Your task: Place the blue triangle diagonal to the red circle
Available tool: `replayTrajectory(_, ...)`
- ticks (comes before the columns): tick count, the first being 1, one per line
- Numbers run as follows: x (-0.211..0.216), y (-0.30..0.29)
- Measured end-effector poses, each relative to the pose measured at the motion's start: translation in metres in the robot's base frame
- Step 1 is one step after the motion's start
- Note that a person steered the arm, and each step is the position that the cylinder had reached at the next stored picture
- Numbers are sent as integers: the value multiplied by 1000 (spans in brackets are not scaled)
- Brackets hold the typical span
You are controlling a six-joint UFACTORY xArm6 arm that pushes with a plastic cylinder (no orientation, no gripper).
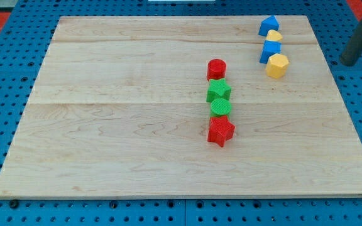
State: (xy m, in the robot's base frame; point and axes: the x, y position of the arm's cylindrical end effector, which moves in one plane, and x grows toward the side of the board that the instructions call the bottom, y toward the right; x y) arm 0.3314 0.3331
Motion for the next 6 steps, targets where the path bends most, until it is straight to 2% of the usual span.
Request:
replayTrajectory(1,-43,0)
replayTrajectory(2,-60,-19)
replayTrajectory(4,-87,-85)
replayTrajectory(6,-100,-109)
